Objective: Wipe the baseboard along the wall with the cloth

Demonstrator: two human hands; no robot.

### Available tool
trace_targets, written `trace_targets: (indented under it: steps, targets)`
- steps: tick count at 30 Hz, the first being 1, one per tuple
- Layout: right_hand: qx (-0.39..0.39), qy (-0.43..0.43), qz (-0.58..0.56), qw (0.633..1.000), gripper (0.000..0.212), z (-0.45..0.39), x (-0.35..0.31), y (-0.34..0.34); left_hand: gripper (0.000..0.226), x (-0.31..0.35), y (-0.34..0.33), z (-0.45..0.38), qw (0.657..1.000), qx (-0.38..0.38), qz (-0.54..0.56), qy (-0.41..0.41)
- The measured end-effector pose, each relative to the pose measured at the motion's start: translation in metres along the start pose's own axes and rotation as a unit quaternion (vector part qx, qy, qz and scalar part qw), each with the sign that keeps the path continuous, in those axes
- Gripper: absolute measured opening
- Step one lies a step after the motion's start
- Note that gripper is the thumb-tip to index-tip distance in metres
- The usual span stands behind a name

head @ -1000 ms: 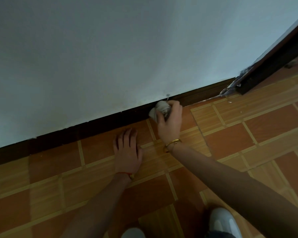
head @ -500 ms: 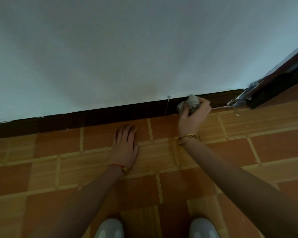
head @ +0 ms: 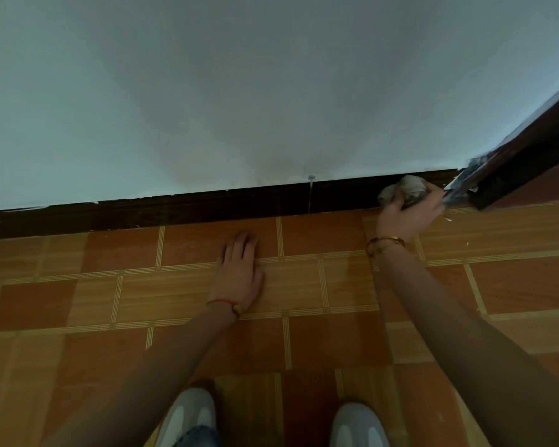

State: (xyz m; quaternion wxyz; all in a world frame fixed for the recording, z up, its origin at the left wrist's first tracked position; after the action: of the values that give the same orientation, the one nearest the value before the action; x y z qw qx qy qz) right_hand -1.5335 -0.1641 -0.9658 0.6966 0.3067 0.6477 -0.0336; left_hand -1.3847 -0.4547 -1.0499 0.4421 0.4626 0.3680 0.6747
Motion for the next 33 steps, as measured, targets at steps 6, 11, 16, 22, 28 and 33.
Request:
trace_targets:
  steps: [6,11,16,22,28,33]
  targets:
    - [-0.131,0.05,0.037,0.989,0.039,0.031,-0.012,-0.034,0.065,0.02,0.002,0.0,1.0,0.007,-0.001,0.01]
    - [-0.338,0.251,0.152,0.894,0.039,0.098,-0.017,-0.096,0.061,0.035,-0.003,-0.009,0.999,0.039,-0.004,0.019]
    - [-0.367,0.26,0.254,0.856,0.041,0.092,0.008,-0.109,0.055,0.04,-0.004,-0.018,0.997,0.079,-0.016,0.003]
    - [-0.251,0.167,0.261,0.917,0.036,0.032,0.043,-0.052,0.053,0.056,-0.01,-0.031,0.995,0.097,-0.011,-0.034]
    - [-0.265,0.158,0.295,0.904,0.038,0.026,0.046,-0.049,0.049,0.078,-0.026,-0.039,0.994,0.101,0.007,-0.032]
    - [-0.354,0.306,0.305,0.829,0.038,0.079,0.021,-0.096,0.053,0.077,-0.029,-0.039,0.995,0.098,-0.013,-0.028]
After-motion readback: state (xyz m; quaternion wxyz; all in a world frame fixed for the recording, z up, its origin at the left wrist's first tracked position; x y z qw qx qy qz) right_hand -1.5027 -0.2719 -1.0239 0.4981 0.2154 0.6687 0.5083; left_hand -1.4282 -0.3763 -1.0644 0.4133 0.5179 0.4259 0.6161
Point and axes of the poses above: each hand's wrist, its own z-axis away from the middle knuckle, its own y-axis out of the back of the hand, x = y × z, the point moved 8 cm from there along -z, towards the middle knuckle, and after that the axes turned 11 degrees about -x, right-handed, at the moved point
